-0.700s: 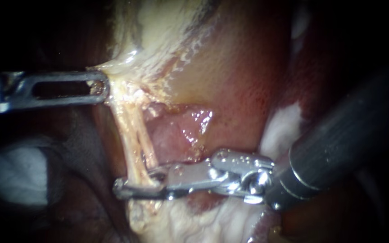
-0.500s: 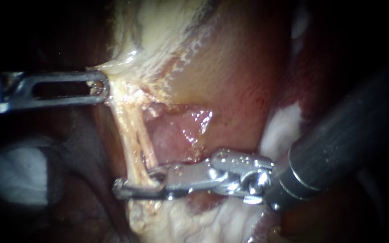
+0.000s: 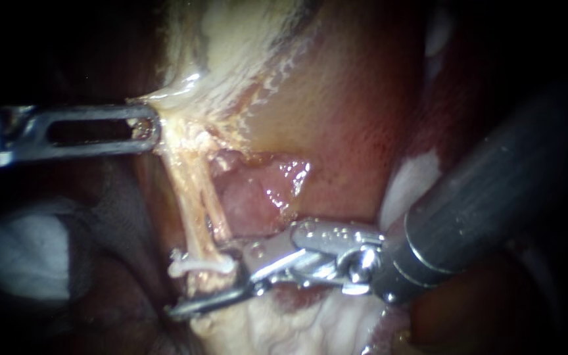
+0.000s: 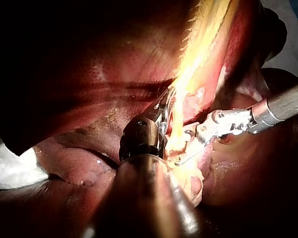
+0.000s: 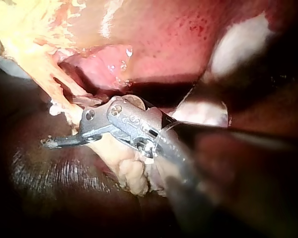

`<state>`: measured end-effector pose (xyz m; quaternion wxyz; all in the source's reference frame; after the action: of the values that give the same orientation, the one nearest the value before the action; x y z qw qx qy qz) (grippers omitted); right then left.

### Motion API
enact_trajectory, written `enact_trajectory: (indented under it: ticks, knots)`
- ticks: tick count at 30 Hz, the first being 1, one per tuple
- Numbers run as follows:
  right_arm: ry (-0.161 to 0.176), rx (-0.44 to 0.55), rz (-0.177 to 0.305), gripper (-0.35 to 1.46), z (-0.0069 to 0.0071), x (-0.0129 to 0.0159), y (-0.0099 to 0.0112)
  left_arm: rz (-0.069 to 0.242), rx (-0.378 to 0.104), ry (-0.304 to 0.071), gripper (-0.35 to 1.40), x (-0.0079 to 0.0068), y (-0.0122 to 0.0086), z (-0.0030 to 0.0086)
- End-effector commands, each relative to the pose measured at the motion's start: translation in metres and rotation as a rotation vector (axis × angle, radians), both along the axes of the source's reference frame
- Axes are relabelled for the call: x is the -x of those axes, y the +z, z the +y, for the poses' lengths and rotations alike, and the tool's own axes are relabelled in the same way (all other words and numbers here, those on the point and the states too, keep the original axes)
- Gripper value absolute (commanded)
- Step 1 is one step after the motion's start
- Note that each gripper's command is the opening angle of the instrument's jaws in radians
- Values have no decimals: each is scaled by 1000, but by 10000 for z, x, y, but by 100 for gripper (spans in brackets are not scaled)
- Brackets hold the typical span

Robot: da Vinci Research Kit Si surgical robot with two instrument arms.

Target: Going back first clip left tube

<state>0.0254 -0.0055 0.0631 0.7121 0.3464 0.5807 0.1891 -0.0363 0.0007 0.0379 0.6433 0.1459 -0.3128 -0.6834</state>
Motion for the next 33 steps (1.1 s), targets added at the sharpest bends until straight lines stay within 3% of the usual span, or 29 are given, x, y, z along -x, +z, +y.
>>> enact_trajectory:
  ticks: [1, 14, 22, 33]
  knots:
    - [1, 15, 4, 60, 1, -1, 0, 0, 0, 0, -35, 0, 0, 0]
    - [19, 132, 9, 60, 12, 2, 9, 0, 0, 0, -35, 0, 0, 0]
    - [11, 187, 20, 60, 15, 6, 8, 3, 2, -2, -35, 0, 0, 0]
    - [-11, 238, 43, 60, 9, 45, 0, 3, 2, -2, -35, -1, 0, -1]
